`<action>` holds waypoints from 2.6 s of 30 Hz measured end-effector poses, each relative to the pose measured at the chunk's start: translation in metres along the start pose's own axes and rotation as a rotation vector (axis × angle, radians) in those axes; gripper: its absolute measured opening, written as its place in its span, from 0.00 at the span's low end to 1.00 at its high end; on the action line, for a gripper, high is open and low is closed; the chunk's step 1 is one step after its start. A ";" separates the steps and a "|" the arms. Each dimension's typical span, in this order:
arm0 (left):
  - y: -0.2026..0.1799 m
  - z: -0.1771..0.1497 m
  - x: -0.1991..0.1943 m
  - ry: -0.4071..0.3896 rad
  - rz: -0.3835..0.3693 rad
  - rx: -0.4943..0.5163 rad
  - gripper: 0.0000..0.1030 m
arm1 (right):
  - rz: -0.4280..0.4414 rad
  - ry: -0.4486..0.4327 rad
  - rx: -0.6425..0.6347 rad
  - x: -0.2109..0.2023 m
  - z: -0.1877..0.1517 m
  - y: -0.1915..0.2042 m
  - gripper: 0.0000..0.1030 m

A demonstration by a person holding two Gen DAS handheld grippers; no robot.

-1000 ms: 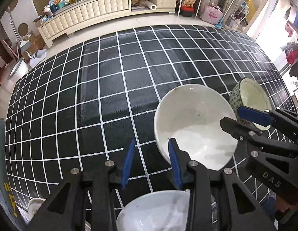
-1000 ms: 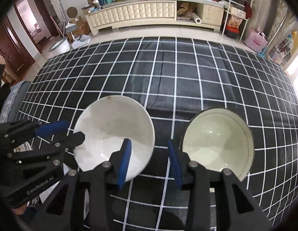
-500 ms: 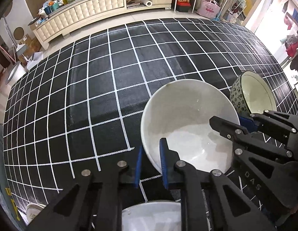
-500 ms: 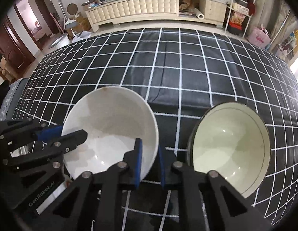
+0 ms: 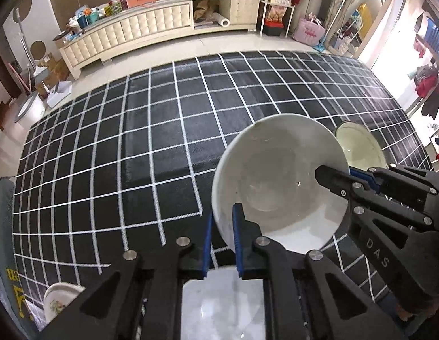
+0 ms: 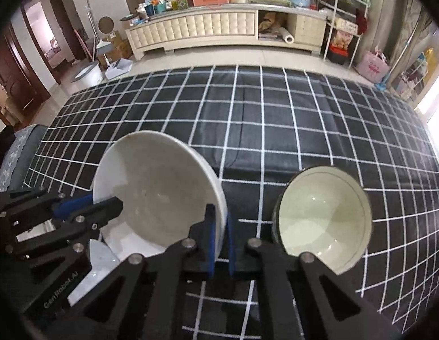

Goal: Organize plates and bowls
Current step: 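Carry the plain white bowl and lower it into the red-marked bowl, then open the left gripper and pull back from the bowl stack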

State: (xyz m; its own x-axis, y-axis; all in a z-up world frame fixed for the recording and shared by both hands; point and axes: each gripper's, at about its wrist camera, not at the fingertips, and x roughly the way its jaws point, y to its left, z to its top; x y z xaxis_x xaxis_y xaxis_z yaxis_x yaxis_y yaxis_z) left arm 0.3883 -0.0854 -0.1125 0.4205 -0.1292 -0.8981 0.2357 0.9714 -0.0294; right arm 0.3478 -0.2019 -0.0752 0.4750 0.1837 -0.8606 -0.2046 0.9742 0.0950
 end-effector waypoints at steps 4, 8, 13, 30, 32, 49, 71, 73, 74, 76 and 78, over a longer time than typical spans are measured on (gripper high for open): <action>0.007 -0.007 -0.027 -0.026 0.004 -0.019 0.11 | 0.011 -0.021 -0.012 -0.020 0.000 0.013 0.10; 0.015 -0.021 -0.049 -0.044 0.017 -0.032 0.11 | 0.014 -0.035 -0.040 -0.035 -0.003 0.031 0.10; 0.027 -0.046 -0.059 -0.027 0.016 -0.064 0.11 | 0.031 -0.021 -0.053 -0.038 -0.014 0.046 0.10; 0.033 -0.099 -0.042 0.066 0.002 -0.076 0.11 | 0.047 0.117 -0.025 -0.017 -0.062 0.066 0.10; 0.031 -0.099 -0.039 0.070 0.002 -0.072 0.11 | 0.051 0.130 -0.020 -0.015 -0.064 0.065 0.10; 0.030 -0.100 -0.031 0.095 0.006 -0.067 0.11 | 0.046 0.168 -0.051 -0.004 -0.061 0.073 0.10; 0.022 -0.110 -0.106 -0.027 0.007 -0.077 0.24 | 0.068 0.061 0.001 -0.071 -0.064 0.067 0.36; 0.017 -0.108 -0.118 -0.048 0.007 -0.066 0.28 | 0.070 0.043 0.004 -0.082 -0.065 0.064 0.37; 0.014 -0.107 -0.122 -0.058 0.007 -0.061 0.28 | 0.068 0.033 0.006 -0.087 -0.065 0.062 0.37; 0.007 -0.106 -0.130 -0.078 0.004 -0.048 0.28 | 0.061 0.005 0.010 -0.100 -0.066 0.057 0.37; -0.003 -0.103 -0.136 -0.093 0.001 -0.039 0.28 | 0.057 -0.018 0.023 -0.110 -0.065 0.049 0.38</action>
State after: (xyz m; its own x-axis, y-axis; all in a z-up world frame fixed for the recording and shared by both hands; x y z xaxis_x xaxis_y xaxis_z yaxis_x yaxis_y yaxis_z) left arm 0.2406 -0.0501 -0.0353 0.5003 -0.1446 -0.8537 0.2020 0.9782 -0.0473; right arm 0.2299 -0.1831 -0.0081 0.4788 0.2409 -0.8442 -0.2123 0.9648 0.1550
